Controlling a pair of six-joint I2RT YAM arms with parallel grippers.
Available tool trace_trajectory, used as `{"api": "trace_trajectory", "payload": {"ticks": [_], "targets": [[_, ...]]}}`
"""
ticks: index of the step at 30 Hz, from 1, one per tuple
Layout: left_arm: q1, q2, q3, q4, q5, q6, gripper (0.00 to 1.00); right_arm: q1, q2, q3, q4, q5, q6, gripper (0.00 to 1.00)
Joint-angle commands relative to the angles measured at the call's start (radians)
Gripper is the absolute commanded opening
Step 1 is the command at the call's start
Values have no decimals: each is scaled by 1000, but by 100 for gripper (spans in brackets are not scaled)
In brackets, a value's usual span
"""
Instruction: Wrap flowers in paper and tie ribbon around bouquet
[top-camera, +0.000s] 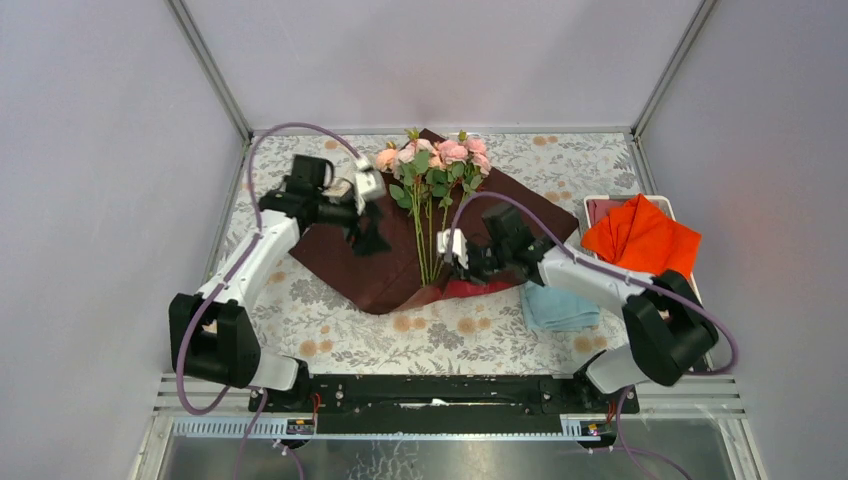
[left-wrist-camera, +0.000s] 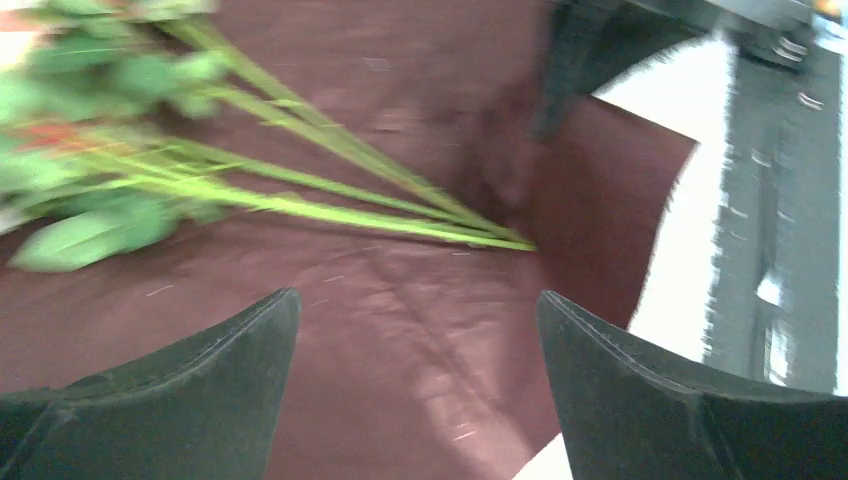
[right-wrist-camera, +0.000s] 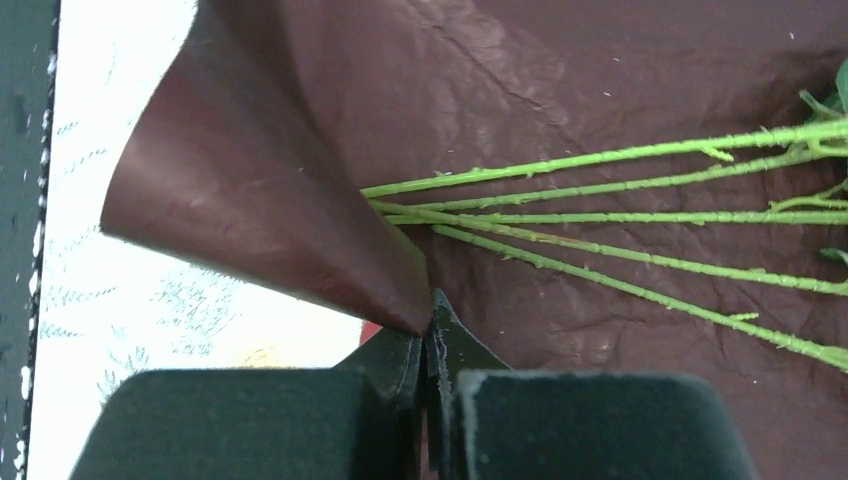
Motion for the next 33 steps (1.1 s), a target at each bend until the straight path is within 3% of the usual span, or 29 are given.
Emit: {"api": "trace_trajectory", "payload": {"ticks": [1, 9, 13, 16, 21, 23, 25, 27, 29, 31, 33], "targets": [[-138, 3, -108, -211, 195, 269, 98, -68, 88, 132, -43, -119, 131, 0], [-287, 4, -216, -86, 140, 197, 99, -125, 166, 176, -34, -185, 224, 3], [-328, 36, -284, 152, -14, 1, 99, -127, 164, 171, -29, -191, 227, 5], [-345, 78, -286, 218, -56, -62, 93, -130, 165, 170, -27, -185, 242, 7], [-349, 92, -271, 204, 9, -82, 85, -147, 178, 172, -17, -181, 285, 9], [-353, 85, -277, 209, 3, -83, 76, -151, 182, 171, -11, -176, 295, 10], [-354, 92, -278, 216, -3, -100, 58, -153, 179, 165, 1, -172, 300, 13], [-354, 110, -272, 210, -9, -109, 38, -154, 167, 156, 17, -161, 316, 27], [-352, 133, -250, 187, -17, -111, 4, -158, 140, 146, 30, -157, 343, 47], [-343, 160, -225, 181, -56, -151, 0, -164, 98, 121, 52, -149, 378, 61], [-319, 189, -207, 195, -106, -208, 0, -174, 52, 91, 66, -127, 430, 67]]}}
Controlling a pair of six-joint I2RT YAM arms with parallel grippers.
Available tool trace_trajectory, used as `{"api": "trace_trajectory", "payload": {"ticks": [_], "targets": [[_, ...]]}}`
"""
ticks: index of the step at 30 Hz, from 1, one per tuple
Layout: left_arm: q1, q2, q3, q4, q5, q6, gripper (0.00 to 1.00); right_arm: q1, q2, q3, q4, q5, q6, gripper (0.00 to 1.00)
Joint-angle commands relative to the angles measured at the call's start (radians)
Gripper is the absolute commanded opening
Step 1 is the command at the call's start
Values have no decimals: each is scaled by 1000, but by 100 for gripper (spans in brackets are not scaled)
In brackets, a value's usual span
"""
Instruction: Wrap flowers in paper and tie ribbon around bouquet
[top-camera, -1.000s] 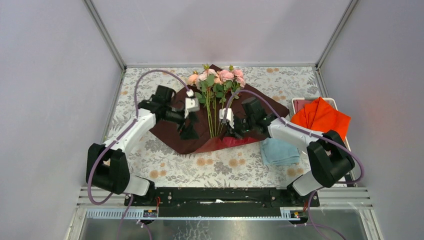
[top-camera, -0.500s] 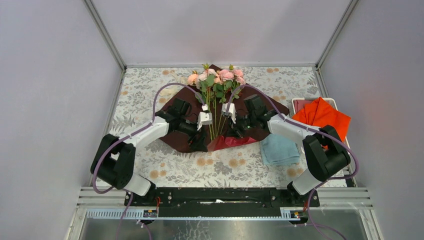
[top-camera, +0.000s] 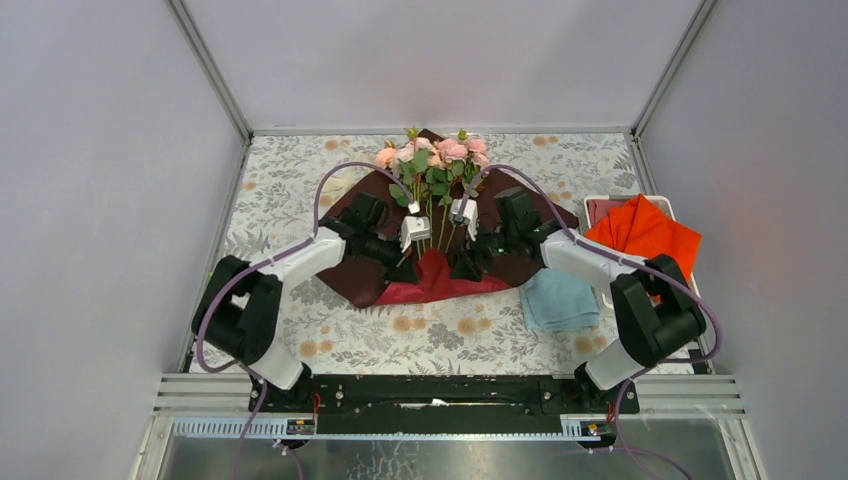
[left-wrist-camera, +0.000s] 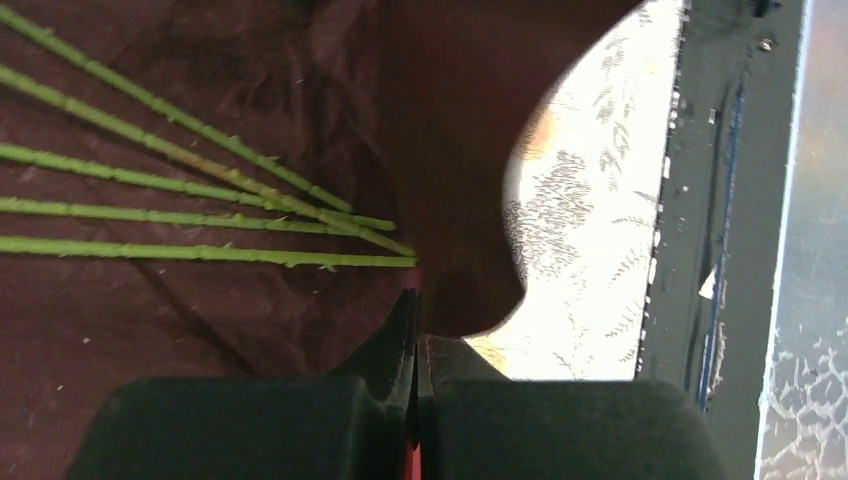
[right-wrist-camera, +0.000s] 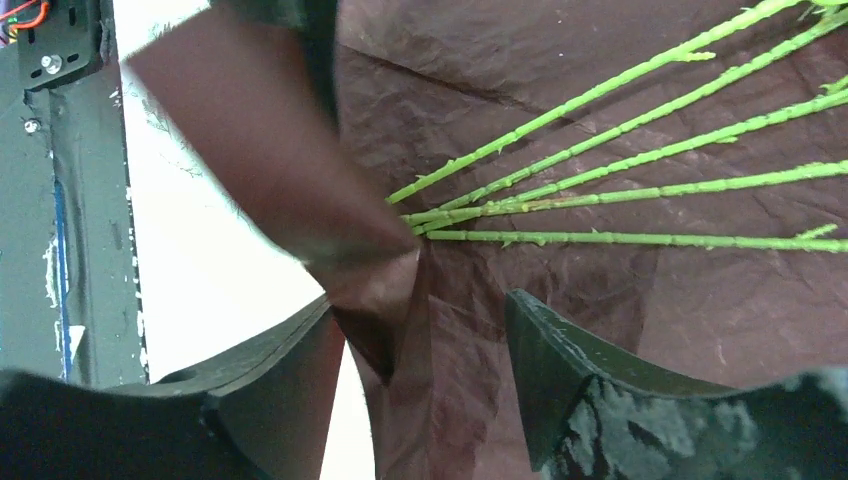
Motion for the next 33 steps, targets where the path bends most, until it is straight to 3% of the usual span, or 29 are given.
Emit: {"api": "trace_trajectory", "payload": {"ticks": [1, 9, 13, 15, 18, 22, 25, 29, 33], "targets": [[45, 68, 58, 46, -86, -110, 0, -22, -128, -45, 96, 33, 119, 69], [93, 161, 94, 92, -103, -142, 0, -42, -100, -138, 238, 247, 342, 72], [94, 202, 126, 83, -148, -131, 0, -68, -45, -144, 280, 328, 386, 67], [94, 216, 141, 76, -155, -135, 0, -78, -32, -154, 289, 323, 405, 55], [93, 230, 168, 72, -191, -148, 3, -88, -46, -173, 285, 325, 437, 25], [93, 247, 204, 71, -294, -149, 14, -95, -74, -202, 242, 350, 496, 0], [93, 248, 220, 62, -355, -142, 25, -95, -66, -228, 275, 366, 561, 0], [93, 210, 234, 26, -412, -123, 52, -95, -48, -235, 314, 394, 603, 0], [88, 98, 255, -51, -426, -110, 59, -95, -19, -216, 307, 445, 611, 0]]}}
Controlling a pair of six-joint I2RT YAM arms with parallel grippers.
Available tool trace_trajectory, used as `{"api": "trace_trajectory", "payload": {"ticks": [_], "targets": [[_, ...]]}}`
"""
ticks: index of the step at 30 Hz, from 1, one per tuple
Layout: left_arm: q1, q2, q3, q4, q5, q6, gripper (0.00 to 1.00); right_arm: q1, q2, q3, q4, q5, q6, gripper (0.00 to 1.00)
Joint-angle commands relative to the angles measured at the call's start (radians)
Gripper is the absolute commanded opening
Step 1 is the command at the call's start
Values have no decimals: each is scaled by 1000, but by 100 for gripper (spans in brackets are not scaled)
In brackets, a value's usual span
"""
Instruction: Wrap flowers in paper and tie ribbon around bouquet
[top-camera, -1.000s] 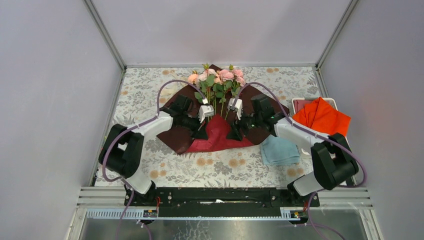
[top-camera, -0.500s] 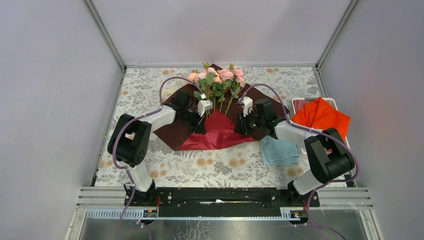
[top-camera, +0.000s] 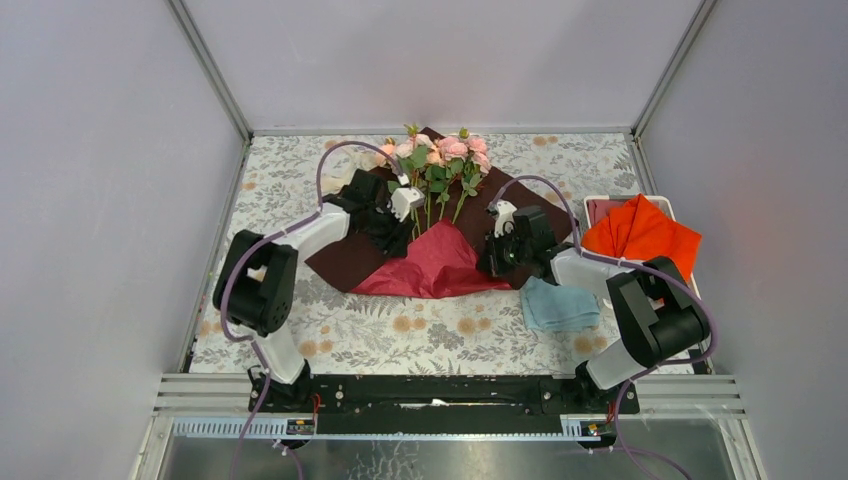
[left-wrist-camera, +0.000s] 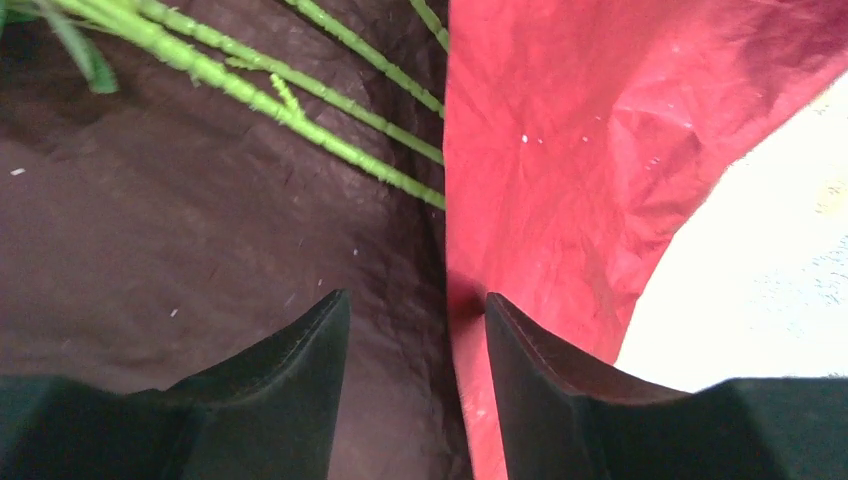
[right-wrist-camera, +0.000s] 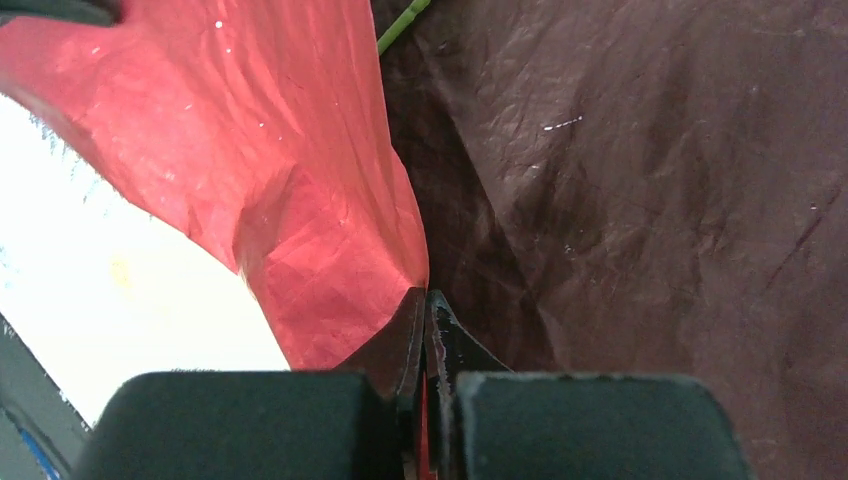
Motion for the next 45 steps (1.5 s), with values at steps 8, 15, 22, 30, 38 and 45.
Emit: {"api": "trace_trajectory", "payload": {"ticks": [8, 15, 22, 30, 38, 45], "targets": [[-104, -246, -56, -191, 140, 131, 43, -6, 94, 96, 41, 85, 77, 0], [-123, -106, -128, -86, 28, 138, 39, -6, 107, 115, 16, 116, 117, 1], [-123, -65, -193, -40, 0, 155, 38, -1, -9, 253, -255, 298, 75, 30], [-123, -54, -202, -29, -2, 151, 38, 132, -64, 193, -200, 127, 315, 21], [-122, -69, -213, -35, -43, 170, 38, 120, 105, 127, -130, 57, 474, 4], [-120, -123, -273, -112, -117, 262, 41, 44, 62, 23, -264, 248, 471, 0]]}}
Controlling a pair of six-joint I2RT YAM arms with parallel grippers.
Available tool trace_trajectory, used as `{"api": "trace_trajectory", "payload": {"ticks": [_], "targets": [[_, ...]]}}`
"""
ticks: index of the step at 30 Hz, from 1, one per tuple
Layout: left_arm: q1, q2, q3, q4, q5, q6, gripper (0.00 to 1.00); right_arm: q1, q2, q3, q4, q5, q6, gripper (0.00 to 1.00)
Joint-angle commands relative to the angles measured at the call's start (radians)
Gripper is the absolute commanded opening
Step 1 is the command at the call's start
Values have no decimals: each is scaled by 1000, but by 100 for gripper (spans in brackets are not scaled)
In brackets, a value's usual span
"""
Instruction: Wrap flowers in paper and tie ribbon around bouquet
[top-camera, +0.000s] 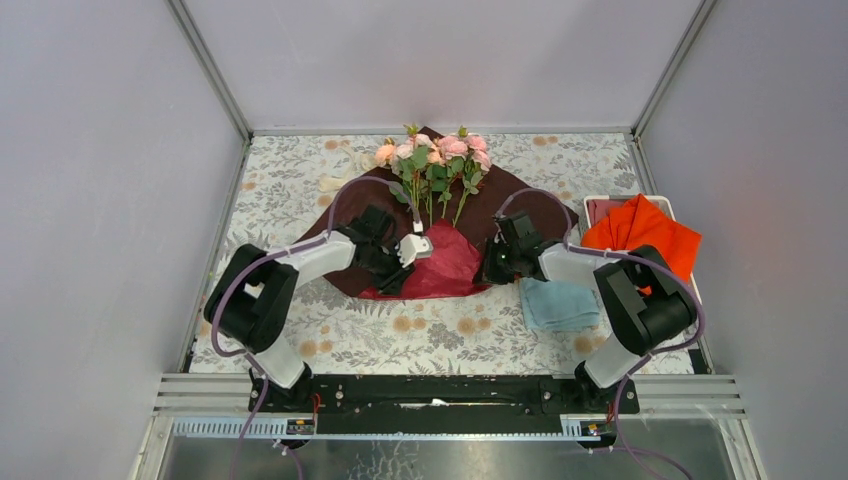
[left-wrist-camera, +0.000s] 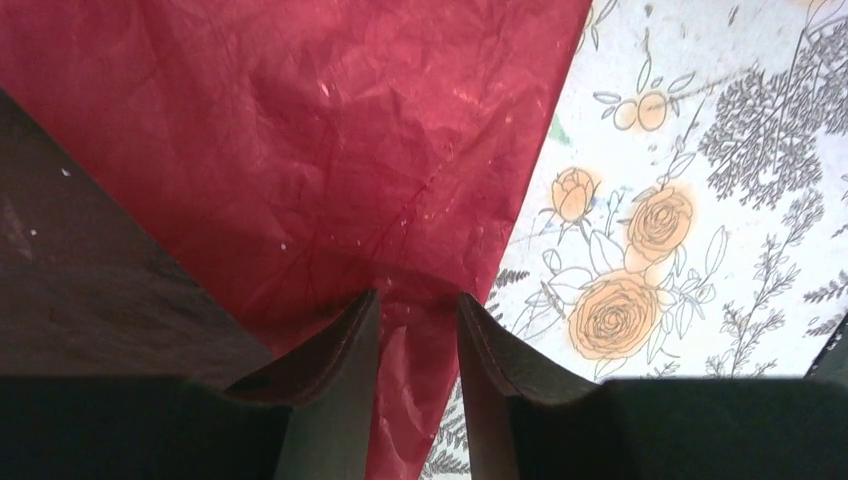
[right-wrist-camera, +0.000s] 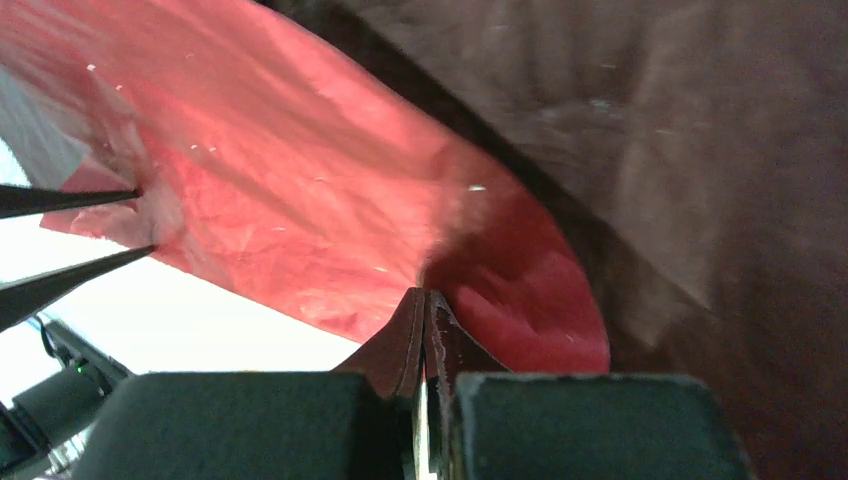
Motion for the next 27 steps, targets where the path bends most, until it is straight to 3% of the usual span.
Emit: {"api": "trace_trajectory", "payload": {"ticks": [1, 12, 18, 23, 27], "targets": [[3, -33, -64, -76, -109, 97, 41, -33, -42, -56, -107, 137, 10, 0], [132, -175, -184, -234, -165, 194, 43, -34, -56, -64, -185, 195, -15, 0], [177, -236, -39, -348, -193, 195, 43, -32, -63, -42, -199, 201, -34, 0], [89, -227, 204, -374, -33, 100, 43, -30, -56, -16, -209, 203, -41, 0], [-55, -139, 246, -208, 78, -34, 43, -21, -54, 11, -226, 208, -30, 1]]}}
